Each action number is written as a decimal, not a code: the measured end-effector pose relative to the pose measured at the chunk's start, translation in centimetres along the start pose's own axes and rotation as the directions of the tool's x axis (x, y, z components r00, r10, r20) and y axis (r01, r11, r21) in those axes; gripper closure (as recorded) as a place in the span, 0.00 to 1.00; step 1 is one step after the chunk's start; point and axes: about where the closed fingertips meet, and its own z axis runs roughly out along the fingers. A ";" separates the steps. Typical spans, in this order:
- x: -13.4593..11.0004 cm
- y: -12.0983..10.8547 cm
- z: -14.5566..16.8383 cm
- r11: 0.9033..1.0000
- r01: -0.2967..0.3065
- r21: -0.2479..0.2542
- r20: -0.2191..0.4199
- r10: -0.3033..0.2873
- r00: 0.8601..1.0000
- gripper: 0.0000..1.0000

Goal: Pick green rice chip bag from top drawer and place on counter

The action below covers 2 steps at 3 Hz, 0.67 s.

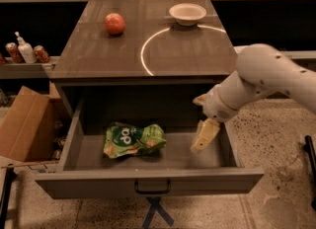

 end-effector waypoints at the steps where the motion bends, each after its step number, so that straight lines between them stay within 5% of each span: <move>1: 0.2 -2.8 5.2 0.999 -0.018 -0.027 0.042 0.019 0.999 0.00; 2: -0.6 -4.9 6.6 1.000 -0.018 -0.007 0.091 0.018 0.996 0.00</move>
Offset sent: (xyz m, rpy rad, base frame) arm 0.0820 0.0349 -0.0593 0.1417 -0.0408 -0.0298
